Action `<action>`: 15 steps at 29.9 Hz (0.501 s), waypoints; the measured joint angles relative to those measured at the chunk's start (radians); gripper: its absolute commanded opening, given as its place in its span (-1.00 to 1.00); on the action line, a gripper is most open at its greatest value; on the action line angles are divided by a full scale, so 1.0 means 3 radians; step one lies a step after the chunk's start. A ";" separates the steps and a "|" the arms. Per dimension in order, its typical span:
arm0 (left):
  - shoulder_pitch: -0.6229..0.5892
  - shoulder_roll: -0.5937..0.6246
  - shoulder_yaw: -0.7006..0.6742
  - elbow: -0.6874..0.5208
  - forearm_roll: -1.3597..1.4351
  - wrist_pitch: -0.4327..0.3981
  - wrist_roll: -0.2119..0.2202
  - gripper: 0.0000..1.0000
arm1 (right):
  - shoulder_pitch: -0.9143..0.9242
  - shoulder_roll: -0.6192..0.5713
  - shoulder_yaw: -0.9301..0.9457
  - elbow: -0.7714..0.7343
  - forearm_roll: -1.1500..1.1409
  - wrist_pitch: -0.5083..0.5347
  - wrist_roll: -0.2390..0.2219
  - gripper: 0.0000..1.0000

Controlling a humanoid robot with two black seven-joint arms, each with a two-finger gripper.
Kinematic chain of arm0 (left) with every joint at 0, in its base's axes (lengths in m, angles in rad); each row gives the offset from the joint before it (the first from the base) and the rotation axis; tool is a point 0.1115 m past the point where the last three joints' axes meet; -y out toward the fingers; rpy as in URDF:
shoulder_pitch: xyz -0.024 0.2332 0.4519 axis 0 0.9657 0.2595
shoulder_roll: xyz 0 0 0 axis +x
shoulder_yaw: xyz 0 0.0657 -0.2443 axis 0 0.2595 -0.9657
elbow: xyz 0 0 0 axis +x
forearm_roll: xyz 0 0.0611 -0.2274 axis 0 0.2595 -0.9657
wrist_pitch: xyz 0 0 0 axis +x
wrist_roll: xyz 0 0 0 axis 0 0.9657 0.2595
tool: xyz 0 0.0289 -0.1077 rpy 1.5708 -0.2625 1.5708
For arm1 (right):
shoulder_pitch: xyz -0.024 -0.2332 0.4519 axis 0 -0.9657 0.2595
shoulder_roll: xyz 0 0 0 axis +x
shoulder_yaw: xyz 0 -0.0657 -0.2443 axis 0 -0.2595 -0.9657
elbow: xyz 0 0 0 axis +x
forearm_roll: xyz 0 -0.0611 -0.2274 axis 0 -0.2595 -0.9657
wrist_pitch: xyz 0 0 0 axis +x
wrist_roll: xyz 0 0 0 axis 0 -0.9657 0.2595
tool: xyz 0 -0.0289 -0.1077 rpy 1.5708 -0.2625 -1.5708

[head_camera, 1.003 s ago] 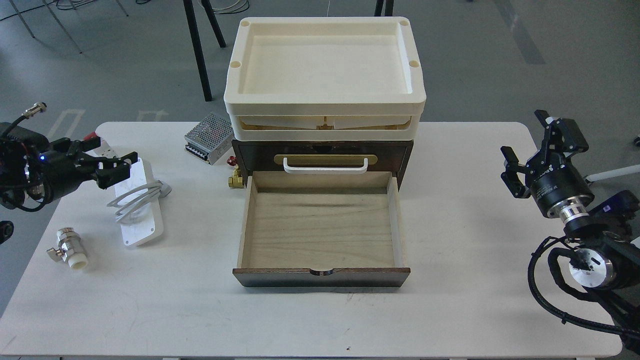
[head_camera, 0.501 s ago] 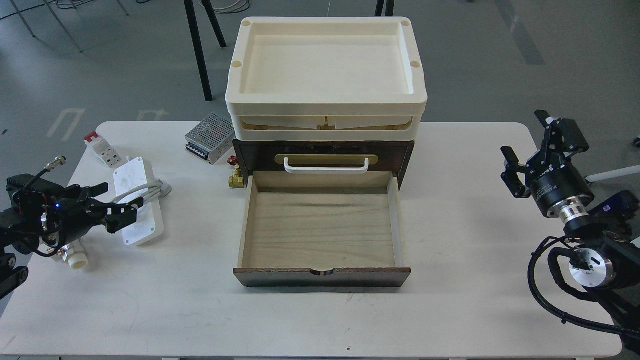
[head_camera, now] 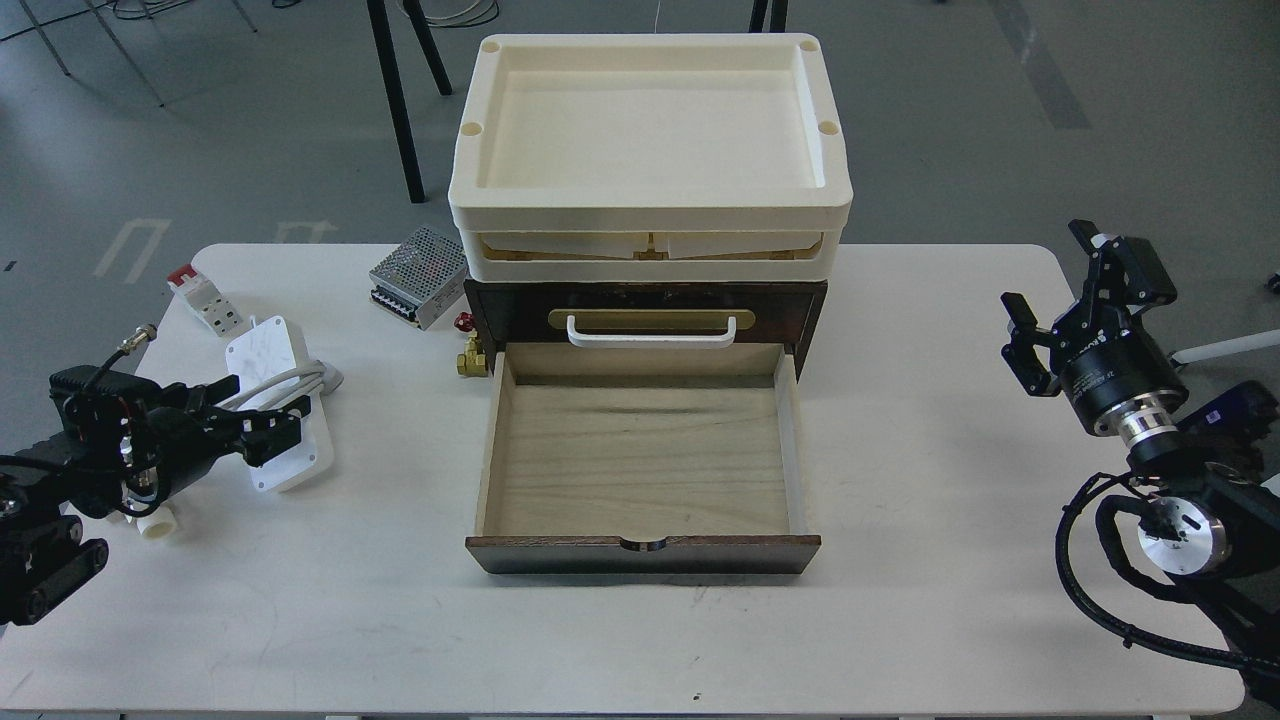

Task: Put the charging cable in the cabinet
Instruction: 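Lower the left gripper onto the white charger with coiled cable, then close the left gripper on the charger and lift it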

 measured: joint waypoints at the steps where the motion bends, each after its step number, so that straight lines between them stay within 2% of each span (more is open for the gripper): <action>1: 0.0004 -0.0056 0.0005 0.0099 -0.0046 0.0001 0.0000 0.59 | 0.0000 0.0000 0.0000 0.0000 0.0000 0.0000 0.0000 0.99; 2: 0.0006 -0.0108 0.0011 0.0198 -0.0071 0.0001 0.0000 0.46 | 0.0000 0.0000 0.0000 0.0000 0.0000 0.0000 0.0000 0.99; 7: 0.0088 -0.0332 0.0028 0.0618 -0.0102 0.0005 0.0000 0.21 | 0.0000 0.0000 0.0000 0.0000 0.0000 0.0000 0.0000 0.99; 12: 0.0112 -0.0372 0.0033 0.0700 -0.0106 0.0005 0.0000 -0.05 | 0.0000 0.0000 0.0000 0.0000 0.0000 0.0000 0.0000 0.99; 15: 0.0120 -0.0374 0.0035 0.0741 -0.0108 0.0070 0.0000 -0.08 | 0.0000 0.0000 0.0000 0.0000 0.0000 0.0000 0.0000 0.99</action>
